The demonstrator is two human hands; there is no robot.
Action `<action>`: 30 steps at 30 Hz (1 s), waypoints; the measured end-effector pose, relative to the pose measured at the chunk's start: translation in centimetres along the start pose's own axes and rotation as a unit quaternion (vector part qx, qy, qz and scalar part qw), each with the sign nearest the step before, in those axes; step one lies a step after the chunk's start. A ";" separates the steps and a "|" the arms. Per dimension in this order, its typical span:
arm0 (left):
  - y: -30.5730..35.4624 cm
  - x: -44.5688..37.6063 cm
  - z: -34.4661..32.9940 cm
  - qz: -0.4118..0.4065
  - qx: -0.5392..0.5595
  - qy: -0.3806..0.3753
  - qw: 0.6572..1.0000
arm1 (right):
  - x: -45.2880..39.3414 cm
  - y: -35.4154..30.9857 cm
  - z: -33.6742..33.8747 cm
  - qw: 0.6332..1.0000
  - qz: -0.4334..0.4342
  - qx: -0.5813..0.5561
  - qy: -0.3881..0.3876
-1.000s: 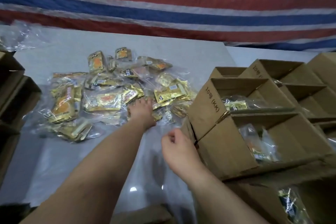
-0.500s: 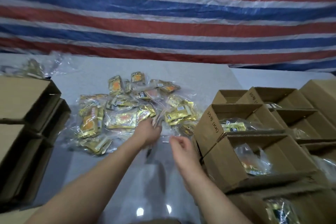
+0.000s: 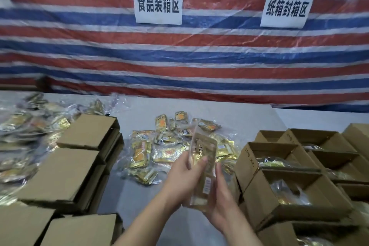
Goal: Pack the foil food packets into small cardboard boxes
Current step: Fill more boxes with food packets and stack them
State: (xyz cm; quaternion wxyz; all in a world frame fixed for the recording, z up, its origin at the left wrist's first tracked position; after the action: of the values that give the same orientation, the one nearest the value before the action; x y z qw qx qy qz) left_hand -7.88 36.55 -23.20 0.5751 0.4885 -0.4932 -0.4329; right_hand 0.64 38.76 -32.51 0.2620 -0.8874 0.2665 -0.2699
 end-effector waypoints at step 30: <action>-18.3 9.1 3.1 0.214 -0.260 -0.047 0.940 | 8.7 0.2 3.0 0.916 -0.022 0.399 -0.031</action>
State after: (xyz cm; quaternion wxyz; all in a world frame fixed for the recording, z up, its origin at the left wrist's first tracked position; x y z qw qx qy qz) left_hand -9.96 24.54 -39.85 0.7375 0.1839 -0.4825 -0.4353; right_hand 8.67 34.21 -31.85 0.5965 -0.7224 0.1085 -0.3325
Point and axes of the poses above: each hand's wrist, its own x-axis away from the middle knuckle, its own z-axis out of the back of the hand, y = z × x, the point moved 9 cm from there along -x, towards the middle knuckle, and after that the axes turned 12 degrees about -y, right-handed, at the moved point
